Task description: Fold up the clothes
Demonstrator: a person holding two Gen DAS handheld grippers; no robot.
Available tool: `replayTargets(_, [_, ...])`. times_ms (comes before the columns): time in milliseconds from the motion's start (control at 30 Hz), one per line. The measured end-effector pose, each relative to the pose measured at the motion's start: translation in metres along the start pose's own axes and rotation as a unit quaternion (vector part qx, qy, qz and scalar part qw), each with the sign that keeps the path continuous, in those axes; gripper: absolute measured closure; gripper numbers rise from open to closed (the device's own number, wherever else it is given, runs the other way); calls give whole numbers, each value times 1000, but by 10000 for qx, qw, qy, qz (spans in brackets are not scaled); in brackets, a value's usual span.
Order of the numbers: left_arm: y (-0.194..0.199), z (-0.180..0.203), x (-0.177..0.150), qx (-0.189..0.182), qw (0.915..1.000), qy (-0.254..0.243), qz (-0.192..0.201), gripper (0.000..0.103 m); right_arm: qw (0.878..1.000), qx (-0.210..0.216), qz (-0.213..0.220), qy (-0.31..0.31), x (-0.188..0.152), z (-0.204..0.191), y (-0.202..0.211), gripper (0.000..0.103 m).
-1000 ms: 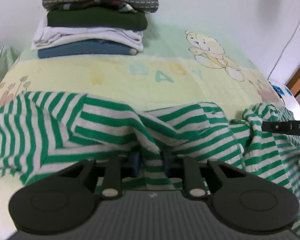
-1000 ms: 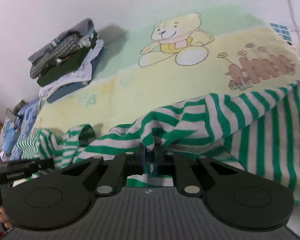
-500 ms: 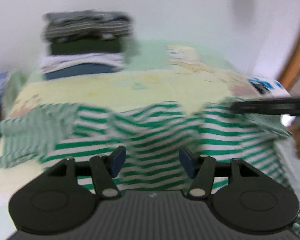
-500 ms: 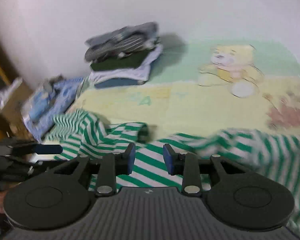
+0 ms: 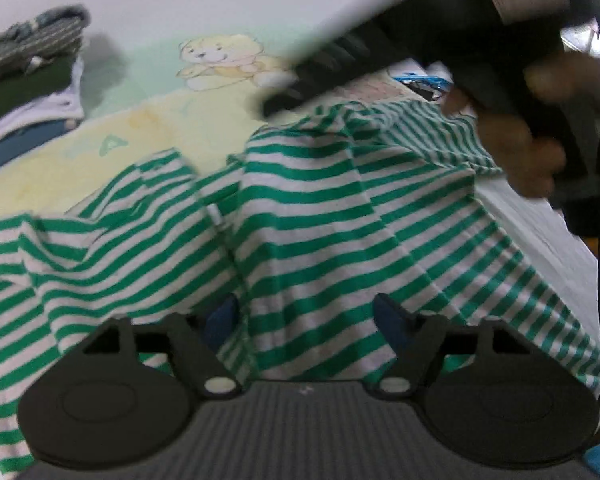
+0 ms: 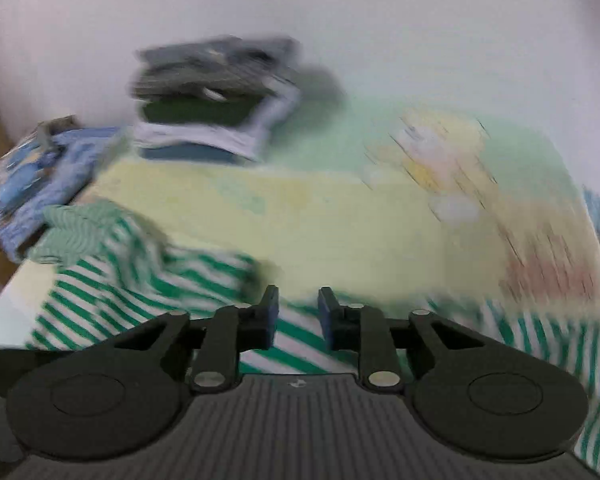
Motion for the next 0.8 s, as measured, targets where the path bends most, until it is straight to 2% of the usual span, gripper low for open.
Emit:
replayTargets(33, [0, 4, 0, 5, 10000, -73, 17, 23, 9998, 61, 48, 181, 5, -11, 0, 73])
replayTargets(133, [0, 15, -1, 20, 9995, -294, 66, 21, 9970, -297, -284, 660, -1, -22, -27, 73])
replayTargets(200, [1, 20, -2, 57, 9990, -436, 68, 19, 9927, -527, -506, 961, -5, -28, -44, 78])
replayTargets(233, [2, 21, -2, 56, 9988, -482, 75, 17, 9922, -554, -631, 921, -8, -23, -48, 84])
replayTargets(367, [9, 28, -6, -18, 9981, -593, 146, 9, 9929, -574, -750, 720, -6, -10, -45, 89])
replayTargets(433, [12, 30, -8, 13, 9979, -623, 167, 9, 9929, -567, -771, 700, -6, -6, -43, 90])
replayTargets(533, [17, 32, -11, -35, 9981, -587, 189, 9, 9929, -509, -791, 728, -3, -11, -46, 99])
replayTargets(633, [21, 36, -13, -50, 9978, -629, 203, 8, 9946, -475, -649, 654, 4, -12, -40, 100])
replayTargets(800, [22, 36, -16, 53, 9980, -594, 205, 5, 9986, -109, -515, -49, 24, 0, -40, 102])
Point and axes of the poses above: each gripper's, at about its wrist camera, not at the fingertips, and y roughly against the way its jaws point, z to its right, x to its top, the point moved 4 cm from there along -y, roughly the way its jaws point, and after that the axes turned 7 degrees about -y, right-handed, at the moved point
